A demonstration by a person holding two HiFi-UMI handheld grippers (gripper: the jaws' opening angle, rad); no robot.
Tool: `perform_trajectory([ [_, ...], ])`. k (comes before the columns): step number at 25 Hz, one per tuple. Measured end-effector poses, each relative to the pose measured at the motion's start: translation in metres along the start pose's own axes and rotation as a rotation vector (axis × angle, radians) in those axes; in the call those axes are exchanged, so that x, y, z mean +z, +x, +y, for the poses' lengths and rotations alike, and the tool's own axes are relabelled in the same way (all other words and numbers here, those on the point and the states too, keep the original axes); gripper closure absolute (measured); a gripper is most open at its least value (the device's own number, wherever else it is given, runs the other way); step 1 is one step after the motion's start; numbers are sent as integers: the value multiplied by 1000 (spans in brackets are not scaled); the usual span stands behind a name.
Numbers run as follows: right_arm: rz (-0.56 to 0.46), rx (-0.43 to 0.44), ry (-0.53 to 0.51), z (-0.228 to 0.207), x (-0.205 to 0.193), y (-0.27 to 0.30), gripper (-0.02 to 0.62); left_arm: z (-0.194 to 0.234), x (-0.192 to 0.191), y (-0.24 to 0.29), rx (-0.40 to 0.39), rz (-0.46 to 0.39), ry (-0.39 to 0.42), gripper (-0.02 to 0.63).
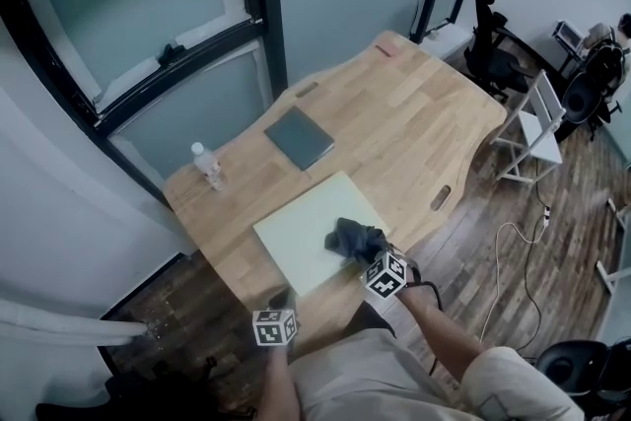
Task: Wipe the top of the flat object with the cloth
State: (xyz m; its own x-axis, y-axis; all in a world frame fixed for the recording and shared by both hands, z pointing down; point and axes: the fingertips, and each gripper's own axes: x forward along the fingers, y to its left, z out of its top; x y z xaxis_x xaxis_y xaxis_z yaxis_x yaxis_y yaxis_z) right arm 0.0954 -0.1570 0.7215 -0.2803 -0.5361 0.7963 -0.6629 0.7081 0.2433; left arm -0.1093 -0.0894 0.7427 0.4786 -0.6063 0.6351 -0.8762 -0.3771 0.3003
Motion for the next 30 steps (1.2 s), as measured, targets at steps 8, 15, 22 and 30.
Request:
perform_trajectory([
  [8,-19,72,10,22,12,1,525,1,0,1,-5,0,-3,598],
  [15,-6,75,-4,27,14,1,525,1,2,1,-4,-7,-1,599],
  [22,-37,105,-49,43,23,0,525,1,3,1,-2,-4,-4,600],
  [30,-59,161,-99,76,41,3,522,3,3,2,7,-11,-7,600],
])
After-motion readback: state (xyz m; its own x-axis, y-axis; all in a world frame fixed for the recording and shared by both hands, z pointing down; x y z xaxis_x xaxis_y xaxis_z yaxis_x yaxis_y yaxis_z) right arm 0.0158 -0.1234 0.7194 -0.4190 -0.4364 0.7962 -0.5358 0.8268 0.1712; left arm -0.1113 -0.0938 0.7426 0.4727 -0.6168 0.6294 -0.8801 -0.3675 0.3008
